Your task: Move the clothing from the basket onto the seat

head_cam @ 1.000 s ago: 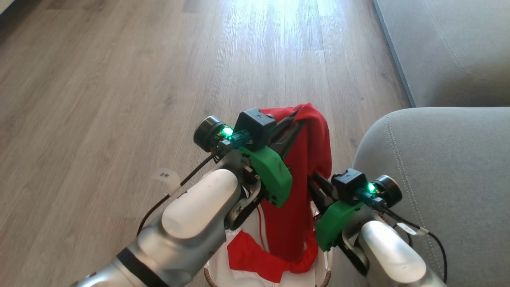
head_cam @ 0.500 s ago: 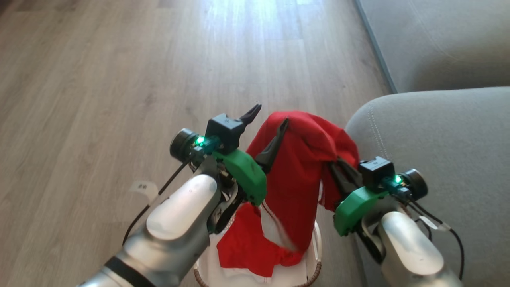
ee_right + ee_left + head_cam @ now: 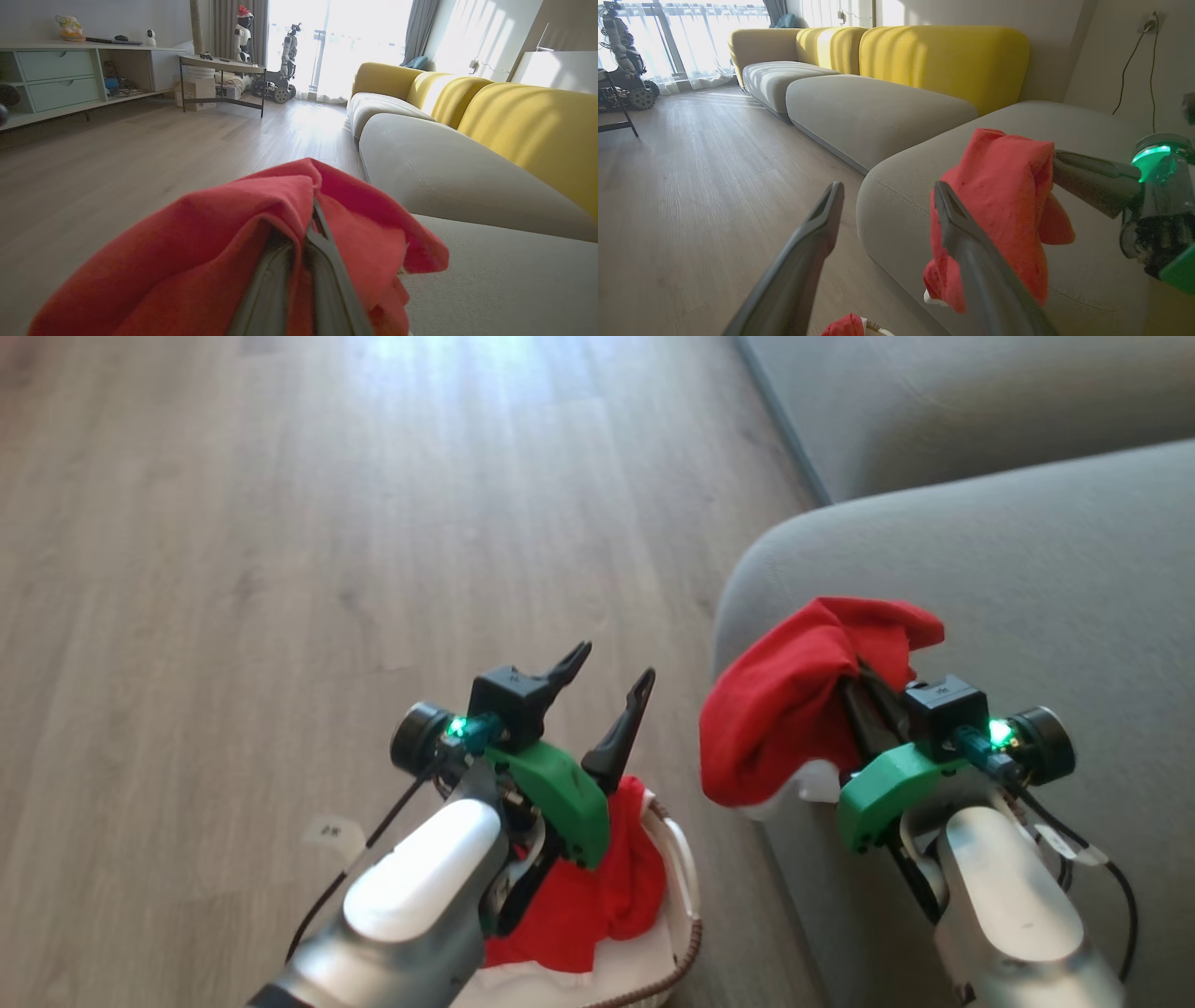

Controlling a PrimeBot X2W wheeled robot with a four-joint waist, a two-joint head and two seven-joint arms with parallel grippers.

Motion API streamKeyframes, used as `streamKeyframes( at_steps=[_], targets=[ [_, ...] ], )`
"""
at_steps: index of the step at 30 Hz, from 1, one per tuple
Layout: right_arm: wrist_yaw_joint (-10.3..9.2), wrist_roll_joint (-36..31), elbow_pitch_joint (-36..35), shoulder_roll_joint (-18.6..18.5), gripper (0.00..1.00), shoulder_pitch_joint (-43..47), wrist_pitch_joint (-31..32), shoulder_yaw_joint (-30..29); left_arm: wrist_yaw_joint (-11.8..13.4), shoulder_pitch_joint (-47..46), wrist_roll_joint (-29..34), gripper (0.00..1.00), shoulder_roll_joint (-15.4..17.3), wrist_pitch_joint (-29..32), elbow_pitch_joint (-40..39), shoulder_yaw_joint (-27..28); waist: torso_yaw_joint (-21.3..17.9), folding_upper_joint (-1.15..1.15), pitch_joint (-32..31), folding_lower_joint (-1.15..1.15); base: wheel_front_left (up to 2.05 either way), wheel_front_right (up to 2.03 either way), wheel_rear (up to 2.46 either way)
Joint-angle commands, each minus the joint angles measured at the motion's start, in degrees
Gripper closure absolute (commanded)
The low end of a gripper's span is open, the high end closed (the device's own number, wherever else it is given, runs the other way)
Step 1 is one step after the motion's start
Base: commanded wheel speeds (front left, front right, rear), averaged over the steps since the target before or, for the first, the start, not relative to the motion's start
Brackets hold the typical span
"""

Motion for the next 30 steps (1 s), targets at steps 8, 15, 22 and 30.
streamKeyframes(
  at_steps=[8,15,22,30],
  targets=[
    [-0.02,-2.12,-3.71,0.34,1.0,-4.35,-0.38,-1.0,0.12,0.18,-1.14,0.0,0.28,-2.25,-0.59,0.78,-8.28,0.0,2.27,0.0,0.0,0.0,0.0],
    [-0.02,-2.62,-5.07,0.34,1.0,-4.42,-0.38,-2.18,0.53,1.09,-1.25,0.0,0.01,-3.71,-0.52,0.17,-13.71,0.0,3.98,0.0,0.0,0.0,0.0],
    [-0.02,-2.11,-5.44,0.34,1.0,-4.95,-0.38,-2.34,1.0,1.19,-1.2,0.0,-0.14,-4.6,-0.52,-0.23,-15.91,0.0,5.93,0.0,0.0,0.0,0.0],
    [-0.02,-3.59,-2.96,-0.29,1.0,-12.73,-0.38,-3.29,2.91,0.33,-0.6,0.0,0.3,-5.3,-1.75,0.11,-13.29,0.0,10.32,0.0,0.0,0.0,0.0]
  ],
)
